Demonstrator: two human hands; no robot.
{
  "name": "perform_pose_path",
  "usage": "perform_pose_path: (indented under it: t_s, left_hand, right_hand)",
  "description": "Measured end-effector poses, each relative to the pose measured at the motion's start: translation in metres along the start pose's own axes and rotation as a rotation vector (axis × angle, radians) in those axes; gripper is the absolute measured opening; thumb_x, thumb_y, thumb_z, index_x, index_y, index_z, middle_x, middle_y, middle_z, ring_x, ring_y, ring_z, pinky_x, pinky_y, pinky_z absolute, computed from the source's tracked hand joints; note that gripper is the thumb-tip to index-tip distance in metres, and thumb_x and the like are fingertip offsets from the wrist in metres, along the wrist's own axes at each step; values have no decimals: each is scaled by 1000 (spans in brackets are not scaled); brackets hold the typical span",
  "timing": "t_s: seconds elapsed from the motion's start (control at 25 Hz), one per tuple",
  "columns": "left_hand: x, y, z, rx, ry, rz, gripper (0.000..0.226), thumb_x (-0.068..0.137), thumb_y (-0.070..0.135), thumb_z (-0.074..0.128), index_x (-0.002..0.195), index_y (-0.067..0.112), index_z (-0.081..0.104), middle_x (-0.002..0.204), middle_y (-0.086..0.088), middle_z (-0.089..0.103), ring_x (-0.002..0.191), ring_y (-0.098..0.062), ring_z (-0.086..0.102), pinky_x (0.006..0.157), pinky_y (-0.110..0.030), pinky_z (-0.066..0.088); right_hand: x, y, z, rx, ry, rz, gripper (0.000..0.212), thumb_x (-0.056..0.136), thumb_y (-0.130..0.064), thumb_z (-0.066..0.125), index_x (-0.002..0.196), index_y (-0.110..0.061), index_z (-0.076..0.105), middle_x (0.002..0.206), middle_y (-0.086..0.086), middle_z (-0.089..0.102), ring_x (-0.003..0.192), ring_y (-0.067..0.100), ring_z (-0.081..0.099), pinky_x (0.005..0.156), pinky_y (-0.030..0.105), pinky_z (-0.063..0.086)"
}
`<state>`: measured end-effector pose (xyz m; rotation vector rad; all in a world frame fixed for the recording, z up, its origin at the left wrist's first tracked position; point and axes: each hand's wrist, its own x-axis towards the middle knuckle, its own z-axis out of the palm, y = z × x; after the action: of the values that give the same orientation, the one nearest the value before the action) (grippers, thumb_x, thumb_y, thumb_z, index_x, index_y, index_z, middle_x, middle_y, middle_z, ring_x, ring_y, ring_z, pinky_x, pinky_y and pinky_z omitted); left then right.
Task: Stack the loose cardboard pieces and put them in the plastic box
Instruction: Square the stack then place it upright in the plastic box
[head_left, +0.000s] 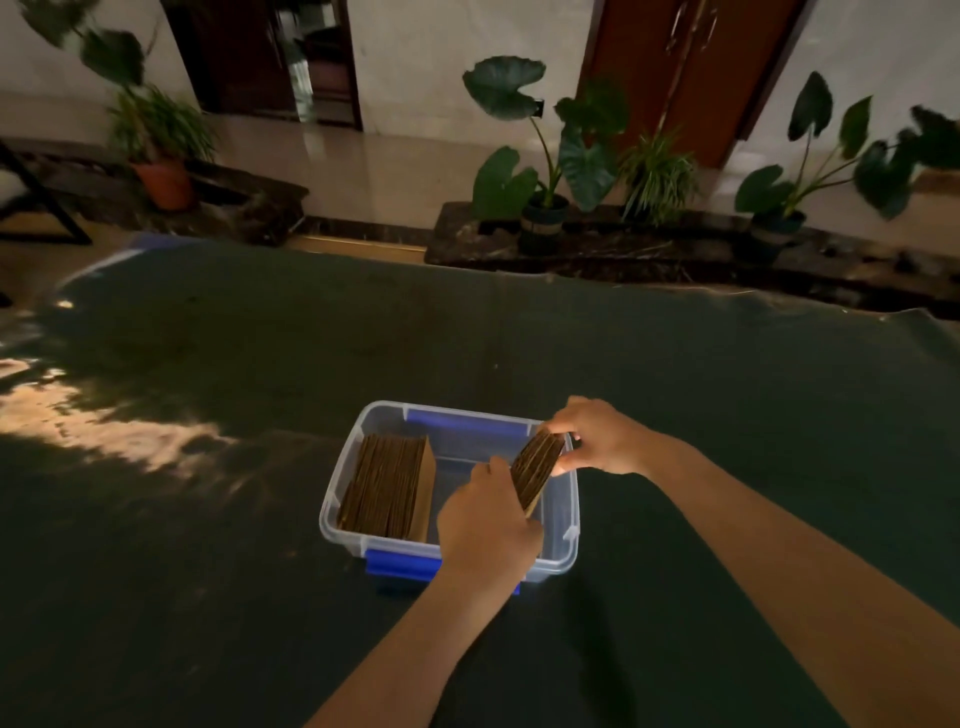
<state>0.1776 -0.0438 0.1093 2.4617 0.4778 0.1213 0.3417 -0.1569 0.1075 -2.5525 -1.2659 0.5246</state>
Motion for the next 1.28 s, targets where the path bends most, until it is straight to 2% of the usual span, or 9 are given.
perform_pose_path:
  t_s: [0.16,0.44,0.52,0.68,0.76,0.92,1.04,1.16,1.28]
  left_hand:
    - [16,-2,18,4,-53,-30,36,82,32,62,110,19,44,103,-2,62,93,-17,61,78,-27,50]
    - [33,-3,38,214,-361,-133,60,75,29,68,123,12,35,111,-8,62,101,-25,60,92,-40,48]
    - [33,-3,43,267,-403,-149,60,76,30,67,124,11,35,113,-9,60,103,-26,59,94,-40,47]
    - [33,-3,49,334,-397,-152,50,80,28,62,121,10,38,111,-9,61,101,-25,59,94,-40,46]
    - [36,-1,49,379,-422,-139,50,81,31,61,122,10,39,112,-9,60,103,-26,58,96,-42,44]
    - [40,1,41,425,-558,-168,67,73,54,62,121,12,40,116,-8,58,108,-28,55,95,-46,40]
    - [46,-9,36,301,-675,-138,69,69,61,60,115,11,50,112,-8,62,106,-29,57,97,-46,43]
    - [50,-15,33,190,-749,-79,65,72,62,57,115,13,54,111,-9,64,104,-29,58,97,-48,44]
    - [47,-11,38,146,-707,-83,53,79,50,58,114,12,53,109,-10,64,103,-28,59,97,-48,44]
  right_hand:
    - [15,5,2,-178,11,-29,16,74,-38,70,85,-30,63,73,-16,47,79,8,37,73,33,23]
    - [29,-30,17,-500,-34,155,11,84,-23,58,91,-19,65,89,1,47,98,24,46,86,41,30]
    - [27,-38,24,-545,-78,211,21,84,-18,57,104,-16,63,101,6,49,105,26,45,93,44,30]
    - [20,-45,14,-468,-371,250,56,76,-18,66,128,-18,46,127,9,45,119,31,36,97,45,31]
    - [20,-44,5,-380,-425,264,63,77,-17,63,135,-21,39,134,11,42,123,32,33,99,45,31]
    - [16,-41,2,-287,-373,258,52,87,-12,46,137,-23,39,138,13,37,127,34,30,102,46,28]
    - [13,-38,6,-235,-320,253,50,88,-2,37,133,-23,45,137,11,42,126,33,30,99,46,27]
    - [13,-34,5,-187,-275,242,44,90,-1,36,126,-20,53,130,8,52,122,31,34,91,42,27]
    - [12,-34,4,-199,-273,270,47,90,0,37,129,-21,52,133,6,53,125,28,33,98,43,25]
